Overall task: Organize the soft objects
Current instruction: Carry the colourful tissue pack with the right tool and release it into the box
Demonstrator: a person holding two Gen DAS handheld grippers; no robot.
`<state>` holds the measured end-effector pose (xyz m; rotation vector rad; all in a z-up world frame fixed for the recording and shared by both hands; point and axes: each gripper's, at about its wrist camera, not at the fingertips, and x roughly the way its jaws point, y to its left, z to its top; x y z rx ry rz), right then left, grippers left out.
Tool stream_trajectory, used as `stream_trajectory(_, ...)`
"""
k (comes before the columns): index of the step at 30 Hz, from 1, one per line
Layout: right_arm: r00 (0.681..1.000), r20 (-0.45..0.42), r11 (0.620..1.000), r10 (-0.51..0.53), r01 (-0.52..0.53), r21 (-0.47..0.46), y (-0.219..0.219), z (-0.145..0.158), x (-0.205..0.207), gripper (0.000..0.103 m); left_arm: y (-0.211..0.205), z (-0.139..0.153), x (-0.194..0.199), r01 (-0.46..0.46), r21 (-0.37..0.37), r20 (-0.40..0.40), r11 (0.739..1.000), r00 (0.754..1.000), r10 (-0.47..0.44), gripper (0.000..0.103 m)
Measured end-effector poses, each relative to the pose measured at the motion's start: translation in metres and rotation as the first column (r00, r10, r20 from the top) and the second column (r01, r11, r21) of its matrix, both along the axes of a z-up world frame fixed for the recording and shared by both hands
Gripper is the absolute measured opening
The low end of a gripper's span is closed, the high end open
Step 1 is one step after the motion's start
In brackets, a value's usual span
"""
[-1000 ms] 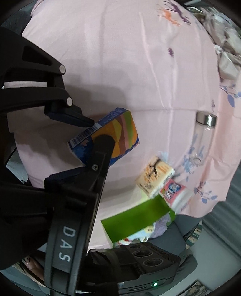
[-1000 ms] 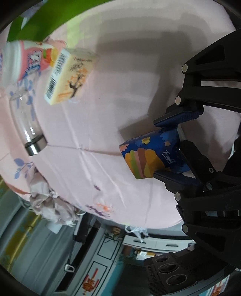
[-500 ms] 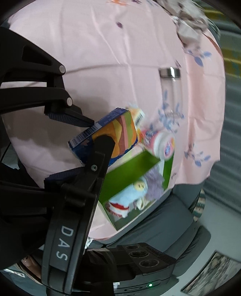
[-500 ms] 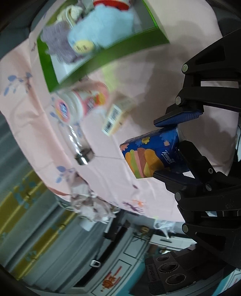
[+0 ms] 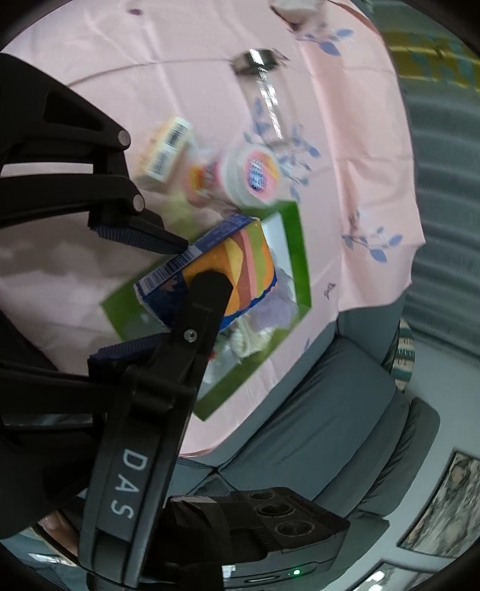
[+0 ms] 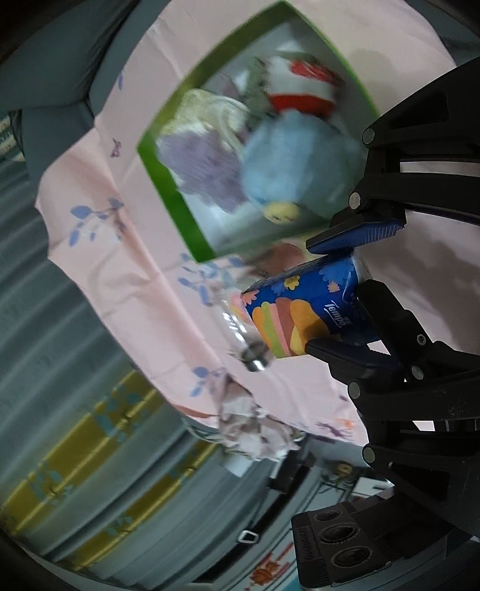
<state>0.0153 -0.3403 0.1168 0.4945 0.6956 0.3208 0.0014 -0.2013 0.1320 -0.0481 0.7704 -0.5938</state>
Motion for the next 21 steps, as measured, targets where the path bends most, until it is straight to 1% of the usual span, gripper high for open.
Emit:
stream_trajectory(5, 0.999, 0.034, 0.999, -0.038, 0.039, -0.010, -0.024, 0.016, 0.022, 0.051, -0.023, 0.012, 0.028, 0.025, -0.024, 0.035, 0.999, 0.999, -0.024, 0.042)
stream_trajectory(7, 0.998, 0.029, 0.999, -0.054, 0.054, -0.005, -0.031, 0.017, 0.032, 0.051, -0.033, 0.013, 0.043, 0.029, -0.030, 0.030, 0.999, 0.999, -0.028, 0.042)
stream_trajectory(9, 0.996, 0.020, 0.996, -0.083, 0.083, -0.014, -0.039, 0.018, 0.042, 0.051, -0.044, 0.013, 0.055, 0.040, -0.026, 0.004, 0.999, 0.999, -0.040, 0.042)
stream_trajectory(11, 0.995, 0.024, 0.995, -0.099, 0.100, -0.016, -0.046, 0.019, 0.049, 0.051, -0.052, 0.012, 0.062, 0.047, -0.023, -0.005, 0.999, 0.999, -0.047, 0.042)
stream_trajectory(13, 0.995, 0.019, 0.995, -0.103, 0.103, -0.015, -0.052, 0.017, 0.060, 0.051, -0.062, 0.012, 0.071, 0.043, 0.005, 0.006, 0.999, 0.999, -0.043, 0.042)
stream_trajectory(15, 0.994, 0.005, 0.994, -0.106, 0.106, -0.007, -0.058, 0.012, 0.071, 0.051, -0.068, 0.008, 0.077, 0.036, 0.021, 0.000, 0.999, 0.999, -0.036, 0.042)
stream_trajectory(21, 0.993, -0.061, 0.993, -0.104, 0.107, 0.049, -0.074, -0.014, 0.097, 0.051, -0.081, -0.014, 0.104, 0.037, 0.057, -0.056, 0.998, 0.998, -0.034, 0.042)
